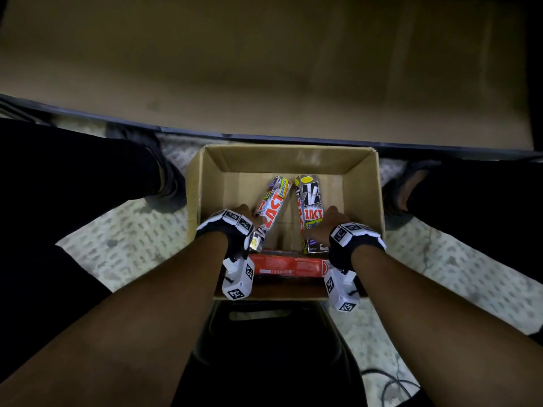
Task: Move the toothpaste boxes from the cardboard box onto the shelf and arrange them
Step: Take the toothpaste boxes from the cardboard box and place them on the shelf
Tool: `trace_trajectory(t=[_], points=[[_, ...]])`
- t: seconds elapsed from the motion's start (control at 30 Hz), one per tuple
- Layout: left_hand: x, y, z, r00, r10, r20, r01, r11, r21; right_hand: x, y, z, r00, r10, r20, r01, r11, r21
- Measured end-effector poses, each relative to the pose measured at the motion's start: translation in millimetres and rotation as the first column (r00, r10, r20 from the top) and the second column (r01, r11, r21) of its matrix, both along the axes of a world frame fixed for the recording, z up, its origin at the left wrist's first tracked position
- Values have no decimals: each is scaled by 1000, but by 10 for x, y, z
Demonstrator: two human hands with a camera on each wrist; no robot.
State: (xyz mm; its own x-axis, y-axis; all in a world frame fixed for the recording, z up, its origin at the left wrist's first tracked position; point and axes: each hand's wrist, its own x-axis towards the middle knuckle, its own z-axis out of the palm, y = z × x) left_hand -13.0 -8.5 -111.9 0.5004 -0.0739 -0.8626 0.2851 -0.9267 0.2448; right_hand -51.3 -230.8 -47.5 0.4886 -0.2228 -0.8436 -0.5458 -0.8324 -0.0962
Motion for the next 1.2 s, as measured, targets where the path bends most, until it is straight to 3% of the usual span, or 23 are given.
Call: trace_trajectory(t=[0.17,0.33,0.47,0.73,1.2], points=[[10,-60,26,978,200,52,-194,975,-105,12,36,-81,997,-61,35,59,997,53],[28,-132,222,961,232,153,-202,961,-186,43,97,-156,986,-108,123,101,993,67],[16,-119,168,957,261,125,-230,948,-220,85,112,-203,982,-130,140,119,989,85],[56,-88,173,965,221,141,-185,955,-231,147,113,-230,990,-128,59,124,989,76],[-54,-181,519,929,239,284,-186,962,-201,60,66,3,951,-241,195,203,960,194]])
